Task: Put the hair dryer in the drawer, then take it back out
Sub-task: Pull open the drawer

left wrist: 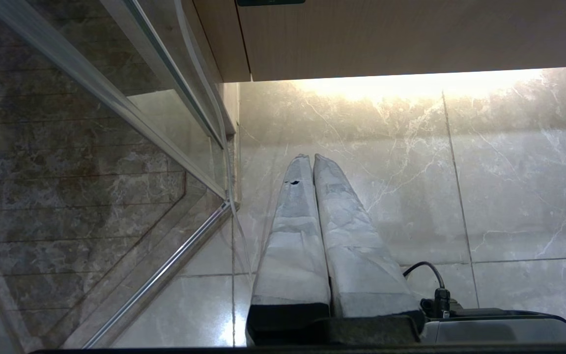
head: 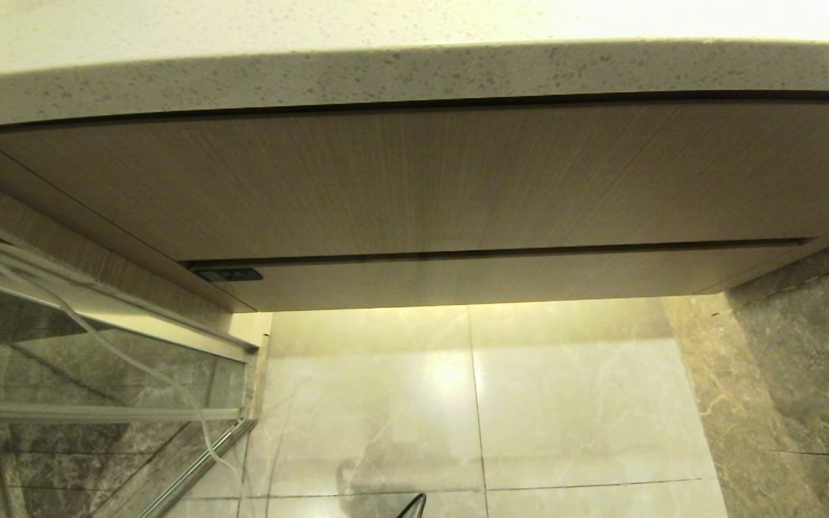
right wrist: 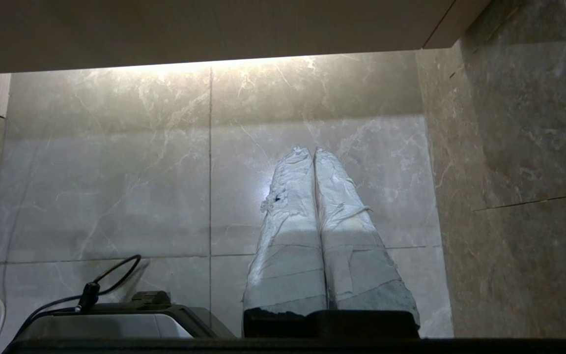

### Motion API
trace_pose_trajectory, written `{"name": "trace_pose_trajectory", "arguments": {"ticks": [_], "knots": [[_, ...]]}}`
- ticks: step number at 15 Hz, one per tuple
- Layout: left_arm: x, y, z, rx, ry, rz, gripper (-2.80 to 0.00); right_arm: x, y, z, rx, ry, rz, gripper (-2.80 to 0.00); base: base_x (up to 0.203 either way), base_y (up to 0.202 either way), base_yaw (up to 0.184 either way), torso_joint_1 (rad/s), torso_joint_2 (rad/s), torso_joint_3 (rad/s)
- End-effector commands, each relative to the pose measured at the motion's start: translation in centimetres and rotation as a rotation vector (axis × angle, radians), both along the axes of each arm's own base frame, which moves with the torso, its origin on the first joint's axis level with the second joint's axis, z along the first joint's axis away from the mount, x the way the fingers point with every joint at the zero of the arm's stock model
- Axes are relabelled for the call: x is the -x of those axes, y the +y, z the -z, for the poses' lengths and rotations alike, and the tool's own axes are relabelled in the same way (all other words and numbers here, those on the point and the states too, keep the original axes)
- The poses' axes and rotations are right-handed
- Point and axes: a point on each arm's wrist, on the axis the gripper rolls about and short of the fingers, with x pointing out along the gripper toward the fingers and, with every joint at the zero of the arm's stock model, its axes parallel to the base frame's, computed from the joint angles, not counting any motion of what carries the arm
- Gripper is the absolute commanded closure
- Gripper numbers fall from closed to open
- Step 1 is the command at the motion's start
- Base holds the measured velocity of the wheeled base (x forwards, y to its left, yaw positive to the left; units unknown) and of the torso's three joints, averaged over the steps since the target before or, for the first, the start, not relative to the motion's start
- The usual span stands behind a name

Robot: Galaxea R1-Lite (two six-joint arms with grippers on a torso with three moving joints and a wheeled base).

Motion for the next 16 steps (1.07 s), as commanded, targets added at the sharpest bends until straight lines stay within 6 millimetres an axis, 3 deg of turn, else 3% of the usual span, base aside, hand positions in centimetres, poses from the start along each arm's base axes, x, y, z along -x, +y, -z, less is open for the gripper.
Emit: {"name": "trace_pose_trajectory", "arguments": {"ticks": [1, 9, 12, 14, 16], "knots": [[0.0, 0.0, 0.0, 0.0, 0.0, 0.0, 0.0, 0.0, 0.0, 0.1, -0.002, 0.002, 0.001, 0.0, 0.0, 0.0, 0.0, 0.0, 0.0, 0.0], [0.0, 0.0, 0.0, 0.0, 0.0, 0.0, 0.0, 0.2, 0.0, -0.5, 0.025, -0.004, -0.007, 0.0, 0.0, 0.0, 0.0, 0.0, 0.0, 0.0], [0.0, 0.0, 0.0, 0.0, 0.0, 0.0, 0.0, 1.9, 0.2, -6.2, 0.048, -0.029, -0.079, 0.0, 0.0, 0.0, 0.0, 0.0, 0.0, 0.0], [0.0, 0.0, 0.0, 0.0, 0.0, 0.0, 0.0, 3.7, 0.4, -12.1, 0.071, -0.018, -0.183, 0.0, 0.0, 0.0, 0.0, 0.0, 0.0, 0.0], [0.0, 0.0, 0.0, 0.0, 0.0, 0.0, 0.0, 3.4, 0.7, -16.9, 0.096, 0.1, -0.294, 0.0, 0.0, 0.0, 0.0, 0.0, 0.0, 0.0]]}}
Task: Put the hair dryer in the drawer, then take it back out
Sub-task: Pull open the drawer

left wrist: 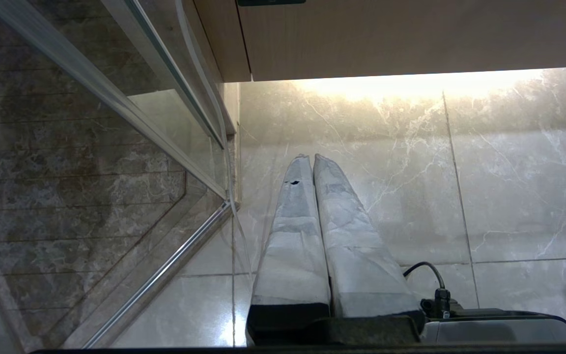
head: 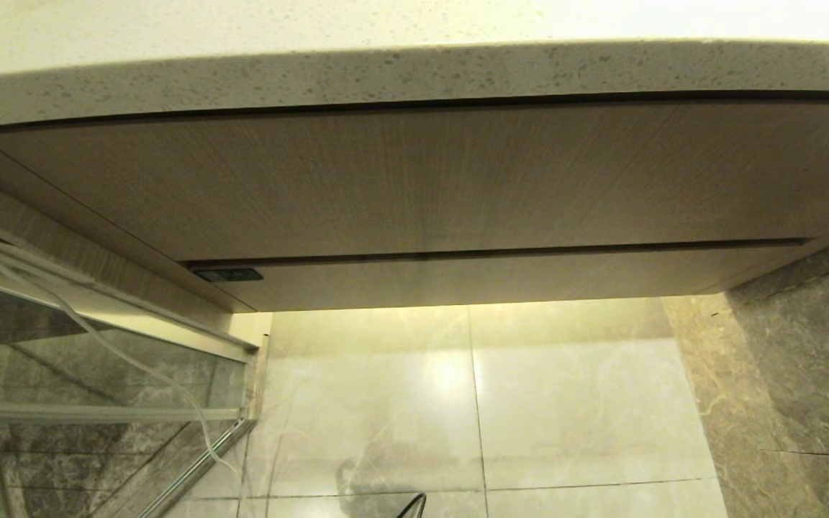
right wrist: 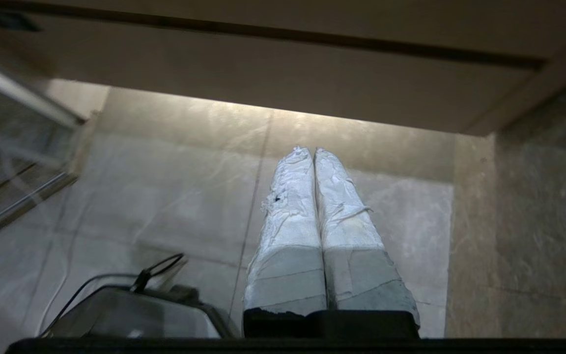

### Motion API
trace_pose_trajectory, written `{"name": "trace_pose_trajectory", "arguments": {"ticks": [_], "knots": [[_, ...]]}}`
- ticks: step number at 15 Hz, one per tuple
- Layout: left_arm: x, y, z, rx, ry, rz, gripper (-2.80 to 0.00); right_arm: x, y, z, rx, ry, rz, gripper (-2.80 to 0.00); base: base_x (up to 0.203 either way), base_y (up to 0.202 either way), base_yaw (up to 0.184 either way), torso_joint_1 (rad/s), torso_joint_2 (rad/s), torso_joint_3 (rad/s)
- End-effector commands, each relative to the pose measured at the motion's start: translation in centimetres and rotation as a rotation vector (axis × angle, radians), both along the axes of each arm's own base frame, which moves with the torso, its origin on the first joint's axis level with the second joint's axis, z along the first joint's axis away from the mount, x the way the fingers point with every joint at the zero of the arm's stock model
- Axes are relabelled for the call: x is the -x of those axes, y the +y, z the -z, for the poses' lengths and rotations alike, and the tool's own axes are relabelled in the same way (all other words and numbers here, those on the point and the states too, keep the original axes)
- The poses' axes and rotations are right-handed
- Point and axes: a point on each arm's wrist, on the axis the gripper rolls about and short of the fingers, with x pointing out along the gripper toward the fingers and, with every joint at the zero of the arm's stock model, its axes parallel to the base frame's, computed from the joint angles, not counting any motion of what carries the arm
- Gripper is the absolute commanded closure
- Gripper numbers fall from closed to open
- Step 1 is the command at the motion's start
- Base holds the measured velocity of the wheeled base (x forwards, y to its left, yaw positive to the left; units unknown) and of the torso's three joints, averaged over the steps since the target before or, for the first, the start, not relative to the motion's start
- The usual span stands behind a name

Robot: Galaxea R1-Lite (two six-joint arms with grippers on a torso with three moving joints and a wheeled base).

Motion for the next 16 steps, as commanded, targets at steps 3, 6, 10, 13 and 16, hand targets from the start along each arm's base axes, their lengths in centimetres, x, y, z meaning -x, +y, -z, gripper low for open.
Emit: {"name": "trace_pose_trajectory", "arguments": {"ticks": [3, 6, 10, 13, 16], "knots": [[0.0, 0.0, 0.0, 0.0, 0.0, 0.0, 0.0, -1.8, 0.6, -8.2, 0.009, 0.346, -0.257, 0.0, 0.0, 0.0, 0.0, 0.0, 0.0, 0.0], [0.0, 0.0, 0.0, 0.0, 0.0, 0.0, 0.0, -0.1, 1.1, -8.3, -0.106, 0.62, -0.529, 0.0, 0.0, 0.0, 0.0, 0.0, 0.0, 0.0], [0.0, 0.0, 0.0, 0.0, 0.0, -0.002, 0.0, -2.3, 0.6, -7.8, -0.106, 0.858, -0.764, 0.0, 0.0, 0.0, 0.0, 0.0, 0.0, 0.0], [0.0, 0.0, 0.0, 0.0, 0.0, -0.001, 0.0, -7.0, 1.1, -8.0, 0.055, 0.901, -0.841, 0.0, 0.0, 0.0, 0.0, 0.0, 0.0, 0.0], [0.0, 0.0, 0.0, 0.0, 0.0, 0.0, 0.0, -12.1, 1.5, -7.9, 0.501, 0.828, -0.8, 0.0, 0.0, 0.0, 0.0, 0.0, 0.0, 0.0]]}}
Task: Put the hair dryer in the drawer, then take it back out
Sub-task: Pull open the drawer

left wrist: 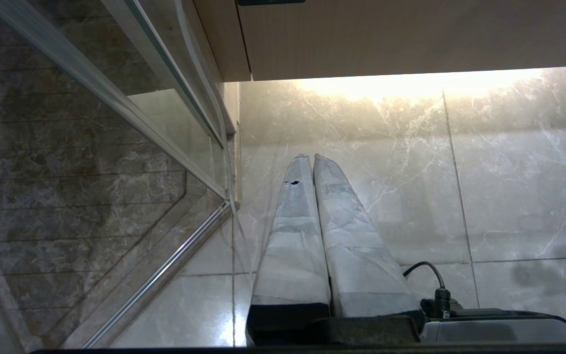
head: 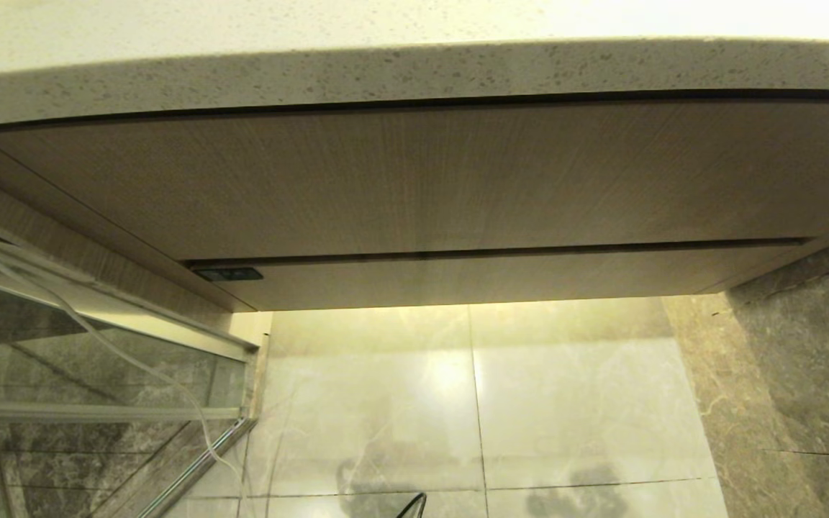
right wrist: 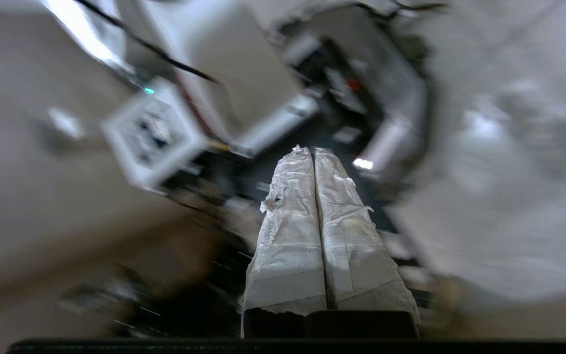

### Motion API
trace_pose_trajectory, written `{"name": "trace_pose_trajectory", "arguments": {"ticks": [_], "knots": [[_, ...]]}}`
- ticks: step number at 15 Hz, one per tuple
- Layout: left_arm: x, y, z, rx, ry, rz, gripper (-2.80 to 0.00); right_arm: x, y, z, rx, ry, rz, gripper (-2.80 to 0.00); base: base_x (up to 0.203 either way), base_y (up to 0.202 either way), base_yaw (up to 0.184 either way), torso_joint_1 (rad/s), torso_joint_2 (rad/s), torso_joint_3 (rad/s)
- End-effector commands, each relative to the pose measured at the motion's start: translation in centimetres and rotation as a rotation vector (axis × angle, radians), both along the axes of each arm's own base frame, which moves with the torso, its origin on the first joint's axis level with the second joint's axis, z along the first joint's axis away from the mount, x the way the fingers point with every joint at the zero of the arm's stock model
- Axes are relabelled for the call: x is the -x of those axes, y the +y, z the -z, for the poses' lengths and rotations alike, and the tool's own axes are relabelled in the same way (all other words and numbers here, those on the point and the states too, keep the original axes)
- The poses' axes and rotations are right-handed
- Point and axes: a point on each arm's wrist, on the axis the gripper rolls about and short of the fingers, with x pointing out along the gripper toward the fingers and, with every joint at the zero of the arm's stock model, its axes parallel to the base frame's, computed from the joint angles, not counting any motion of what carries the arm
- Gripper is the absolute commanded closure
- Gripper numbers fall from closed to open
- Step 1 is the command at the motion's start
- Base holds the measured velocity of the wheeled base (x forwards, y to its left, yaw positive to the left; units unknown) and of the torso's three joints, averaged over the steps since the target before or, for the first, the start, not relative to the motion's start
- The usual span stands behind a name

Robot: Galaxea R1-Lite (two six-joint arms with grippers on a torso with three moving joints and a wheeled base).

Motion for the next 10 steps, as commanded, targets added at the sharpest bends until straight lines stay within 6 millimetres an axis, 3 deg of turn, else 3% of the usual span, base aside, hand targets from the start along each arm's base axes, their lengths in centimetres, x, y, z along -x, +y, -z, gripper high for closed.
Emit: {"name": "trace_pose_trajectory", "arguments": {"ticks": [1, 6, 10], "knots": [[0.0, 0.0, 0.0, 0.0, 0.0, -0.002, 0.0, -4.9, 0.5, 0.0, 0.256, -0.165, -0.128, 0.0, 0.0, 0.0, 0.0, 0.0, 0.0, 0.0], [0.0, 0.0, 0.0, 0.0, 0.0, 0.0, 0.0, -10.3, 2.1, 1.1, 0.465, -0.398, -0.462, 0.0, 0.0, 0.0, 0.0, 0.0, 0.0, 0.0], [0.0, 0.0, 0.0, 0.0, 0.0, -0.001, 0.0, -15.4, 4.0, 2.4, 0.47, -0.497, -0.51, 0.0, 0.0, 0.0, 0.0, 0.0, 0.0, 0.0]]}}
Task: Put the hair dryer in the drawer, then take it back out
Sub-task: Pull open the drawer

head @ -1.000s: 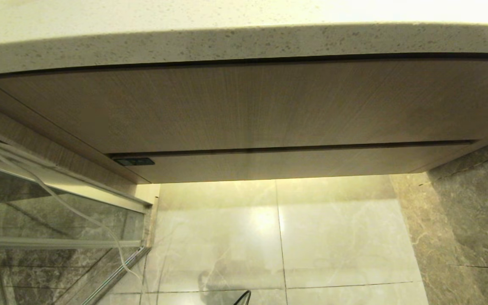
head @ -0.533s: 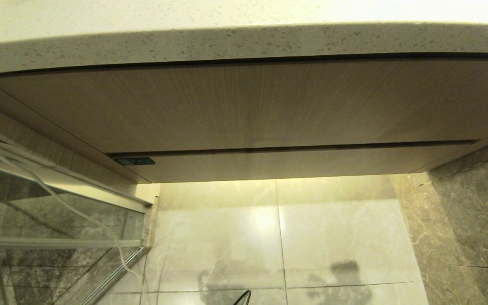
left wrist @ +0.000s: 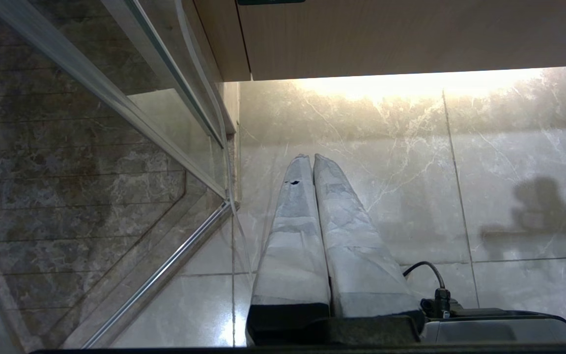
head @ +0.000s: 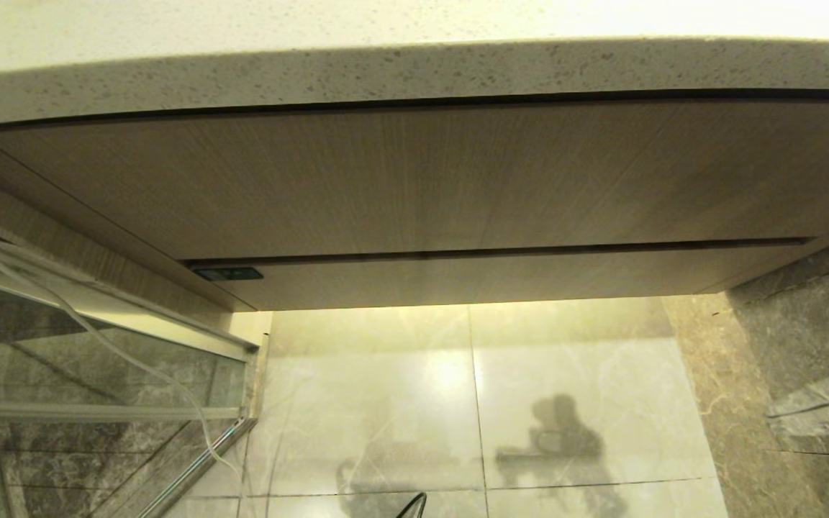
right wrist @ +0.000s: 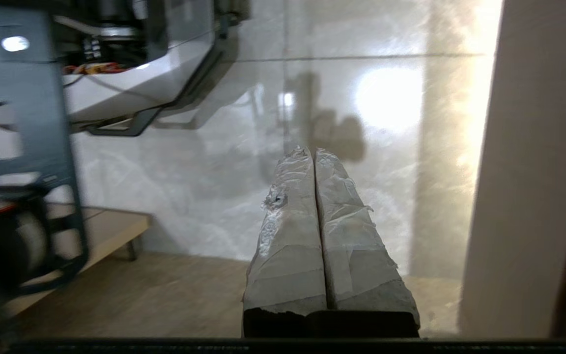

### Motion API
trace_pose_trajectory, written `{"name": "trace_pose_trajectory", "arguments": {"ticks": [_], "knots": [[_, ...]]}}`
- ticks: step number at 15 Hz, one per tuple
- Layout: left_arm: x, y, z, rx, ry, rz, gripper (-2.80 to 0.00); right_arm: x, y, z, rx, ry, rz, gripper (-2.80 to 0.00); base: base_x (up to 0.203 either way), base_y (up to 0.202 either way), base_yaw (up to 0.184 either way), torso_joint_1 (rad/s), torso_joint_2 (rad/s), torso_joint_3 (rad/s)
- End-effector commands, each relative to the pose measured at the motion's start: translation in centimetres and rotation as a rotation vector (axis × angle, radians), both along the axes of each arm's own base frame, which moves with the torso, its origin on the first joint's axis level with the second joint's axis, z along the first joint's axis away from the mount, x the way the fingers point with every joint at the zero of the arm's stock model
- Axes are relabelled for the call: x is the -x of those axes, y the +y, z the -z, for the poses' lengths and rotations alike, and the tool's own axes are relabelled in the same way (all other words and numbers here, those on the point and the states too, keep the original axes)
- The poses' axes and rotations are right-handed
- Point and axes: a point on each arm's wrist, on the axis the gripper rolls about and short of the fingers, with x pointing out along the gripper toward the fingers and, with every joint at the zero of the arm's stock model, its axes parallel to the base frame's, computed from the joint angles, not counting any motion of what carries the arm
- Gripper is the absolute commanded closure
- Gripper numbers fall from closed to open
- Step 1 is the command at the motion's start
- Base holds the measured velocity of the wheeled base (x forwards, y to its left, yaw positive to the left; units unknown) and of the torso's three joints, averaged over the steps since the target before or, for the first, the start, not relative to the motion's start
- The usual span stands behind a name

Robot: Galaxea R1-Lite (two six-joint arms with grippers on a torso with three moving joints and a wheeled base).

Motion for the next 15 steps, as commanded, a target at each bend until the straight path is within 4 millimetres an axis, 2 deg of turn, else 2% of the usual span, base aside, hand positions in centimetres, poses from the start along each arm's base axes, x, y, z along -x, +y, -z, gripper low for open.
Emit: {"name": "trace_pose_trajectory", "arguments": {"ticks": [1, 7, 8, 11, 15], "knots": [[0.0, 0.0, 0.0, 0.0, 0.0, 0.0, 0.0, -3.7, 1.3, 1.5, 0.003, 0.007, -0.029, 0.0, 0.0, 0.0, 0.0, 0.0, 0.0, 0.0], [0.0, 0.0, 0.0, 0.0, 0.0, 0.0, 0.0, -7.9, 4.9, 6.1, -0.024, -0.064, -0.123, 0.0, 0.0, 0.0, 0.0, 0.0, 0.0, 0.0], [0.0, 0.0, 0.0, 0.0, 0.0, 0.0, 0.0, -8.4, 5.3, 6.6, -0.028, -0.069, -0.136, -2.8, 0.0, 0.0, 0.0, 0.0, 0.0, 0.0], [0.0, 0.0, 0.0, 0.0, 0.0, 0.0, 0.0, -9.6, 5.8, 8.3, -0.03, -0.089, -0.178, -2.8, 0.0, 0.0, 0.0, 0.0, 0.0, 0.0], [0.0, 0.0, 0.0, 0.0, 0.0, -0.001, 0.0, -12.6, 7.0, 10.9, -0.038, -0.179, -0.2, -2.8, 0.0, 0.0, 0.0, 0.0, 0.0, 0.0]]}}
